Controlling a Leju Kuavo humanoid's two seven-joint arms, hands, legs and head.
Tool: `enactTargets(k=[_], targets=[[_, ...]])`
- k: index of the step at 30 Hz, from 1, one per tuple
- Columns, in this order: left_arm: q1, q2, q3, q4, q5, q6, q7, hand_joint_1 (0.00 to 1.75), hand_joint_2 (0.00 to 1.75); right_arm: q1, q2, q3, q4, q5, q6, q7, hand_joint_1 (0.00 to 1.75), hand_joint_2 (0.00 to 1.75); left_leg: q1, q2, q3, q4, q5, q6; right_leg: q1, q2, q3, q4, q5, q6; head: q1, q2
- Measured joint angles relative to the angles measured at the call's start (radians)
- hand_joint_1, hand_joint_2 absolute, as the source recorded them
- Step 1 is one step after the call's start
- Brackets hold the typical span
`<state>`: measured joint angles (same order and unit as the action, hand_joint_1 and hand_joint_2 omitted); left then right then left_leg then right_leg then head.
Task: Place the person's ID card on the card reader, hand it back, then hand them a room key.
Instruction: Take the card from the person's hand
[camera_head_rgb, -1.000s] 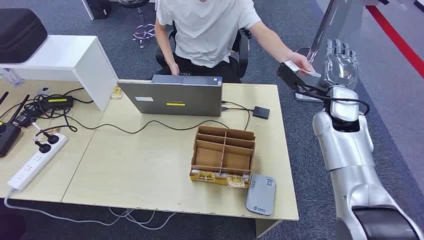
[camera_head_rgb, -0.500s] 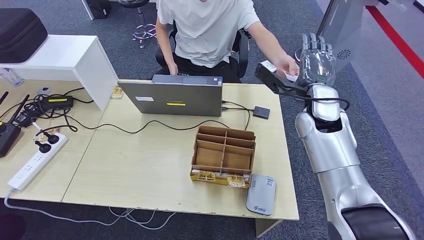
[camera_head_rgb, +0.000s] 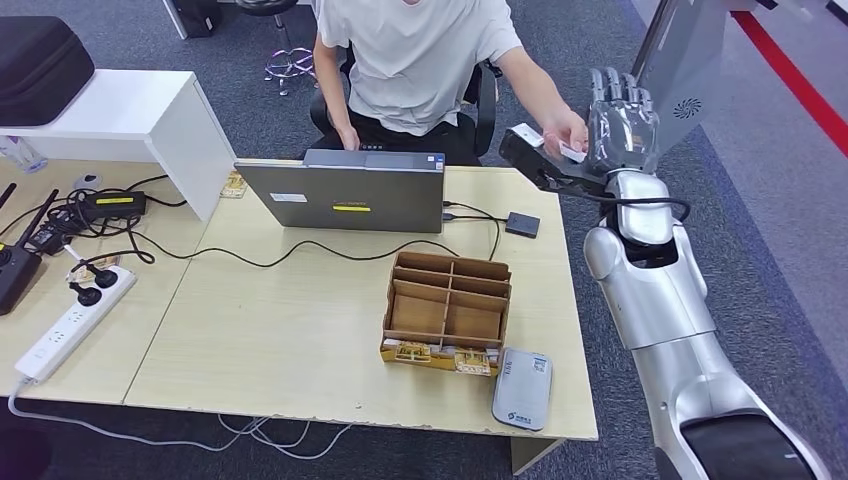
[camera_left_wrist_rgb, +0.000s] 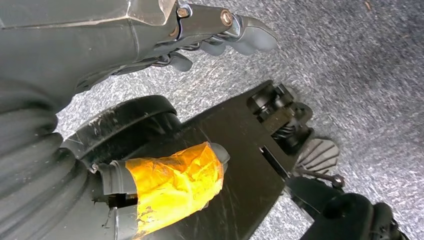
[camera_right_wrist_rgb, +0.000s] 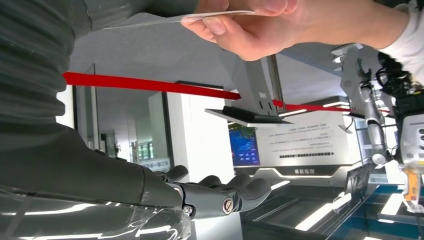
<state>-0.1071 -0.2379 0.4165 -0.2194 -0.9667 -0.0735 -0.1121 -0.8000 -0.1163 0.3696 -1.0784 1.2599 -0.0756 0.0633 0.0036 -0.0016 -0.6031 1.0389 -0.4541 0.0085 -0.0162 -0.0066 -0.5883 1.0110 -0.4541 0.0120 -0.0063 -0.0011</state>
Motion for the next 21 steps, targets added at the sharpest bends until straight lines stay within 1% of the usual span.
enactTargets(k=[6,10,15,19,21], targets=[[0.000,-0.007,0.007,0.000,0.003,-0.012,-0.027,0.00,1.75,0.001,0.000,0.002,0.000,-0.032,0.001,-0.011,1.75,1.75,0.000,0.000,0.000,0.000,0.000,0.000,0.000,0.000,0.000,0.000,0.000,0.000,0.000,0.000],[-0.003,-0.016,0.008,0.000,0.002,0.005,-0.016,0.00,0.00,0.001,0.000,0.003,0.003,-0.043,0.000,-0.013,1.75,1.75,0.000,0.000,0.000,0.000,0.000,0.000,0.000,0.000,0.000,0.000,0.000,0.000,0.000,0.000],[-0.009,-0.025,0.008,0.000,-0.003,0.020,0.012,0.00,0.00,0.000,0.000,0.003,0.012,-0.052,-0.001,-0.021,1.75,1.75,0.000,0.000,0.000,0.000,0.000,0.000,0.000,0.000,-0.001,0.000,0.001,0.000,0.000,0.000],[-0.010,-0.025,0.008,0.000,-0.003,0.018,0.015,0.00,1.75,0.000,0.000,0.003,0.018,-0.053,0.000,-0.022,1.75,1.75,0.000,0.000,0.000,0.001,0.000,0.000,0.000,0.000,-0.001,0.000,0.001,0.000,0.000,0.000],[-0.010,-0.025,0.008,0.000,-0.003,0.015,0.013,0.00,1.75,0.000,0.000,0.003,0.019,-0.055,0.000,-0.022,1.75,1.75,0.000,0.000,0.000,0.001,0.000,0.000,0.000,0.000,-0.001,0.000,0.001,0.000,0.000,0.000]])
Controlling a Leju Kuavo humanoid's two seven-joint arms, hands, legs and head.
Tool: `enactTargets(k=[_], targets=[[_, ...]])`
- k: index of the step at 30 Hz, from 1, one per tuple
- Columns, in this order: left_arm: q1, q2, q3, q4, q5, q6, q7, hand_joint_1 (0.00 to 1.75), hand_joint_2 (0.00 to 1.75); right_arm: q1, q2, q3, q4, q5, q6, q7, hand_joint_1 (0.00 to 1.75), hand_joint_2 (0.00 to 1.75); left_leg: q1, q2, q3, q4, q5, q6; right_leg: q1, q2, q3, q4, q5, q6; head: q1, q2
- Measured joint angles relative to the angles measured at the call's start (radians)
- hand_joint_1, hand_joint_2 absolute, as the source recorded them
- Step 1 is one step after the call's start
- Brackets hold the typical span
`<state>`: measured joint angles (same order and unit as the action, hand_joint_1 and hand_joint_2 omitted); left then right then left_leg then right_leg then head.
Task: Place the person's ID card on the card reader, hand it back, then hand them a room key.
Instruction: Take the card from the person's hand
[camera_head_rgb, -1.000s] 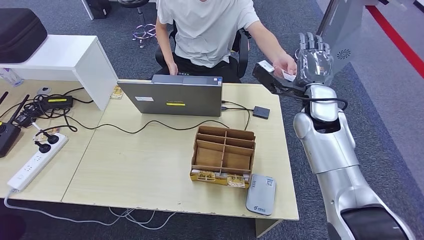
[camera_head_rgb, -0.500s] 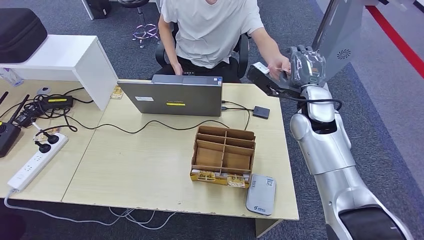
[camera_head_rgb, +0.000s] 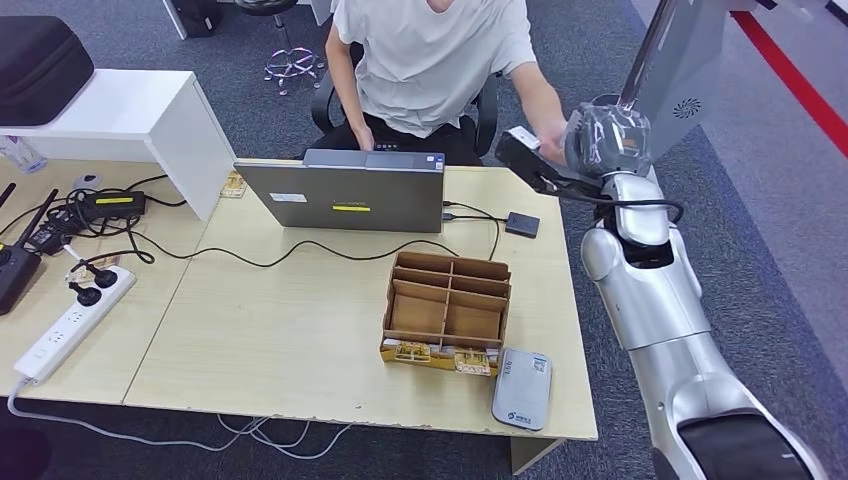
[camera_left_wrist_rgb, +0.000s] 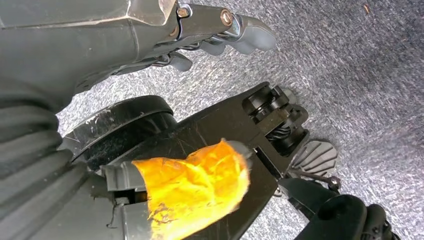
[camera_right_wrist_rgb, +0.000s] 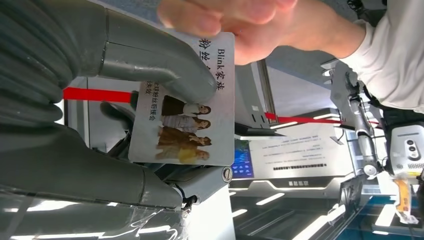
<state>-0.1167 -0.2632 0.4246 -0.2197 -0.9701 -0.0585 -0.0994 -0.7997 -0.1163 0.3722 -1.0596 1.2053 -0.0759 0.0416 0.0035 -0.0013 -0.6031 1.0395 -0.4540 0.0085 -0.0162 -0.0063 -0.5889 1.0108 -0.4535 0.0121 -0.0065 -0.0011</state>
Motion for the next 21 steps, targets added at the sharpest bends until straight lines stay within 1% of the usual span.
enactTargets(k=[5,10,14,21], targets=[[0.000,0.000,0.000,0.000,0.000,-0.003,-0.009,0.00,1.75,0.000,0.000,0.000,0.001,-0.002,0.000,-0.001,1.75,1.75,0.000,0.001,0.000,0.000,0.000,0.000,0.000,0.001,0.000,0.000,0.000,0.000,0.000,0.000],[0.000,0.000,0.000,0.000,0.004,0.004,-0.039,0.00,1.75,0.005,-0.001,0.000,-0.001,-0.028,-0.001,-0.017,1.75,1.75,0.000,0.001,0.000,0.000,0.000,0.000,0.000,0.001,-0.001,0.000,0.000,0.000,0.000,0.000],[0.000,0.000,0.001,0.000,0.016,0.016,-0.043,0.00,1.75,0.041,-0.010,-0.002,-0.043,-0.055,-0.009,-0.039,1.75,1.75,0.000,0.001,0.000,0.000,0.000,0.000,0.000,0.001,-0.001,0.000,0.000,0.000,0.000,0.000],[0.000,0.000,0.003,0.000,0.017,0.017,-0.043,0.00,1.75,0.078,-0.025,-0.002,-0.094,-0.064,-0.012,-0.043,1.75,1.75,0.000,0.002,-0.001,0.000,0.000,0.000,0.000,0.001,-0.002,0.000,0.000,0.000,0.000,0.000]])
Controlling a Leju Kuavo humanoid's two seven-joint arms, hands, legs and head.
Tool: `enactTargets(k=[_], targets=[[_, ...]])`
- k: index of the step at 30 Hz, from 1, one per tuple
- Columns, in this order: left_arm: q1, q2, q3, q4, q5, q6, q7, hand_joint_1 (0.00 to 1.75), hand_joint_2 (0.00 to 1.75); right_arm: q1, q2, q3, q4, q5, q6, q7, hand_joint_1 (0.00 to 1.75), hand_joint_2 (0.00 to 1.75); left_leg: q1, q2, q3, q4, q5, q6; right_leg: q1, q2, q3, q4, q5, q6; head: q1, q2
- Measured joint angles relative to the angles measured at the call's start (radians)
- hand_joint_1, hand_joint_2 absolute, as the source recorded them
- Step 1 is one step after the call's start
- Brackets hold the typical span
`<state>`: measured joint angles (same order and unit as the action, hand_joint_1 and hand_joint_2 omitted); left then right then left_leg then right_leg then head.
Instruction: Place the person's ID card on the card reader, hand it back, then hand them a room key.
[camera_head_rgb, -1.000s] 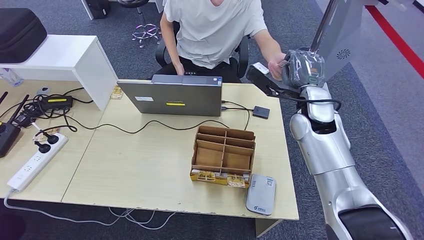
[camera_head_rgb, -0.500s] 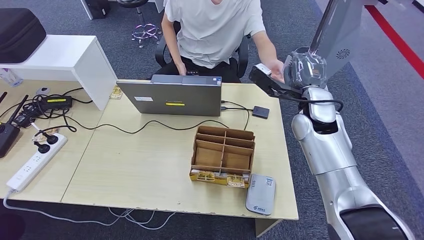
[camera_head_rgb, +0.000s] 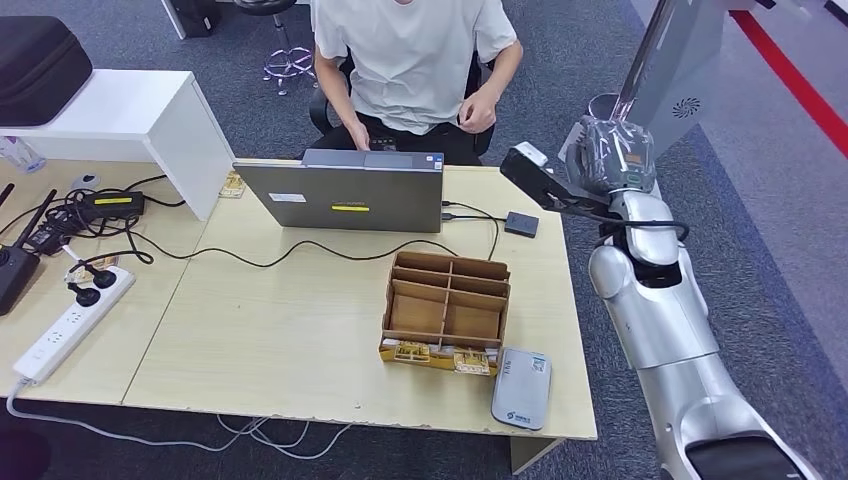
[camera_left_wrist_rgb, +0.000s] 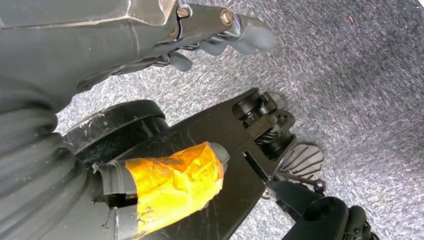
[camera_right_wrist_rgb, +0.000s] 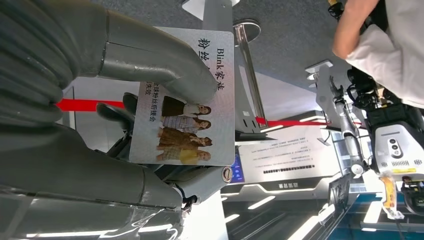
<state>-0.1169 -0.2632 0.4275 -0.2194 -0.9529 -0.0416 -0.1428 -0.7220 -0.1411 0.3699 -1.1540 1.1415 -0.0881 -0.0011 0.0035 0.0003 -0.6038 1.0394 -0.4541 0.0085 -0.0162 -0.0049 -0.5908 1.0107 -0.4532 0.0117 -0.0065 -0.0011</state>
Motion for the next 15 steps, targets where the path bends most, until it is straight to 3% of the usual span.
enactTargets(k=[7,15], targets=[[0.000,0.000,0.005,0.000,0.012,0.006,-0.004,0.00,1.75,0.035,-0.016,-0.004,-0.043,-0.015,-0.023,-0.024,1.75,1.75,0.000,-0.001,0.000,0.000,0.000,0.000,0.000,0.000,0.000,0.000,0.000,0.000,0.000,0.000],[0.012,0.012,0.041,0.000,0.051,-0.019,-0.081,0.00,1.75,0.382,-0.091,-0.060,-0.386,-0.025,-0.196,-0.128,1.75,1.75,0.000,-0.005,-0.003,0.000,-0.003,0.001,0.000,-0.004,-0.001,-0.001,-0.002,0.001,0.000,0.000]])
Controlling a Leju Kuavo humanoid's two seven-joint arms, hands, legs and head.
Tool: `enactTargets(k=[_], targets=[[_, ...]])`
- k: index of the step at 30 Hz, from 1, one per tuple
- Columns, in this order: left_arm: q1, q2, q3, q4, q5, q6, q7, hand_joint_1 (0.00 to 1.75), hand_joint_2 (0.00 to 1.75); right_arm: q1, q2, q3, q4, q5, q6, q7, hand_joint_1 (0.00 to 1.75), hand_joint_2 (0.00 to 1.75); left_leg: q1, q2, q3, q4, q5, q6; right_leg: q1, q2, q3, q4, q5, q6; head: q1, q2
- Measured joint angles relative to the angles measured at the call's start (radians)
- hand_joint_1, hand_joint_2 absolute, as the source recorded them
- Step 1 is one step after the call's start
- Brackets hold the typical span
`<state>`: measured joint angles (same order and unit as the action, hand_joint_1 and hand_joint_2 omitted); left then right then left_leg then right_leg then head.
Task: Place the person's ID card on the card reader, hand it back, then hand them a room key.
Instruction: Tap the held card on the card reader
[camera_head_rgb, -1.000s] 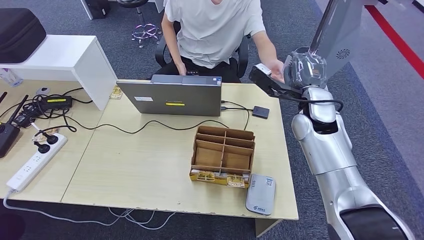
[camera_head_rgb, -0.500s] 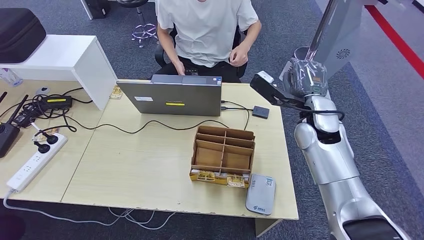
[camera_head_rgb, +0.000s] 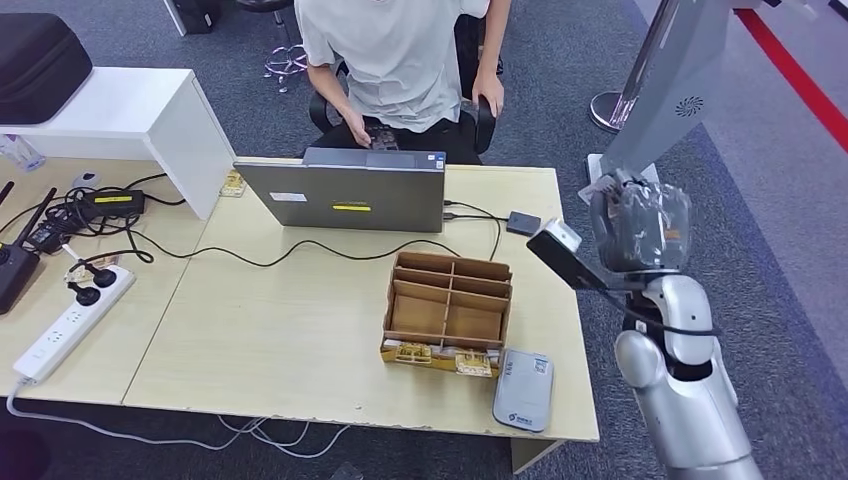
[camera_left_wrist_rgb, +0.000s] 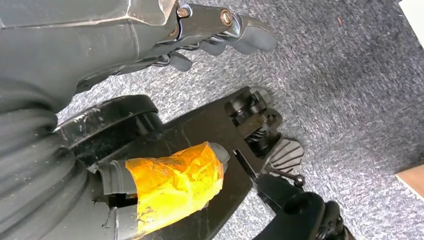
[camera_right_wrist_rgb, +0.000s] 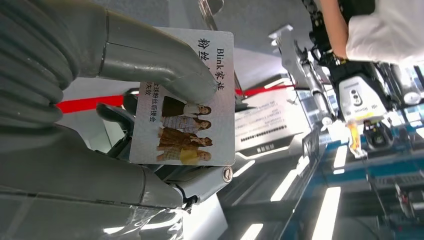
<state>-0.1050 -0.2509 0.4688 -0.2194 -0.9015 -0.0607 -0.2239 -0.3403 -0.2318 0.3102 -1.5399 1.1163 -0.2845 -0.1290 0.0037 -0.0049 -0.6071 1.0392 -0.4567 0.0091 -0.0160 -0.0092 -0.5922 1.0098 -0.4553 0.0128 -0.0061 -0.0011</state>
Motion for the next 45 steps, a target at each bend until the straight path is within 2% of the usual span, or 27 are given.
enactTargets(k=[7,14,26,35,45], targets=[[0.001,0.003,0.018,0.000,0.003,0.019,0.003,0.00,1.75,0.240,-0.025,-0.032,-0.197,0.009,-0.067,-0.041,1.75,1.75,0.000,0.001,0.000,0.000,-0.002,0.000,0.000,0.001,-0.001,0.000,-0.001,0.000,0.000,0.000],[0.001,0.004,0.030,0.000,0.004,0.030,0.010,0.00,1.75,0.376,-0.033,-0.060,-0.291,-0.001,-0.088,-0.060,1.75,1.75,0.000,0.001,0.000,0.000,-0.002,0.000,0.000,0.001,-0.001,0.000,-0.001,0.000,0.000,0.000],[0.000,0.004,0.038,0.000,0.009,0.031,0.011,0.00,1.75,0.466,-0.033,-0.062,-0.309,-0.006,-0.077,-0.096,1.75,1.75,0.000,0.001,0.000,0.000,-0.002,0.000,0.000,0.001,-0.001,0.000,-0.001,0.000,0.000,0.000],[-0.004,0.003,0.042,0.000,0.000,0.034,0.027,0.00,1.75,0.516,0.004,0.053,-0.195,0.029,-0.112,-0.045,1.75,1.75,0.000,0.001,0.000,-0.001,-0.002,0.000,0.000,0.001,-0.001,0.000,-0.001,0.000,0.000,0.000],[-0.006,0.002,0.053,0.000,-0.007,0.040,0.029,0.00,1.75,0.534,0.005,0.156,-0.088,-0.016,-0.155,0.005,1.75,1.75,0.000,0.001,0.000,-0.001,-0.002,0.000,0.000,0.001,-0.001,0.000,-0.001,0.000,0.000,0.000]])
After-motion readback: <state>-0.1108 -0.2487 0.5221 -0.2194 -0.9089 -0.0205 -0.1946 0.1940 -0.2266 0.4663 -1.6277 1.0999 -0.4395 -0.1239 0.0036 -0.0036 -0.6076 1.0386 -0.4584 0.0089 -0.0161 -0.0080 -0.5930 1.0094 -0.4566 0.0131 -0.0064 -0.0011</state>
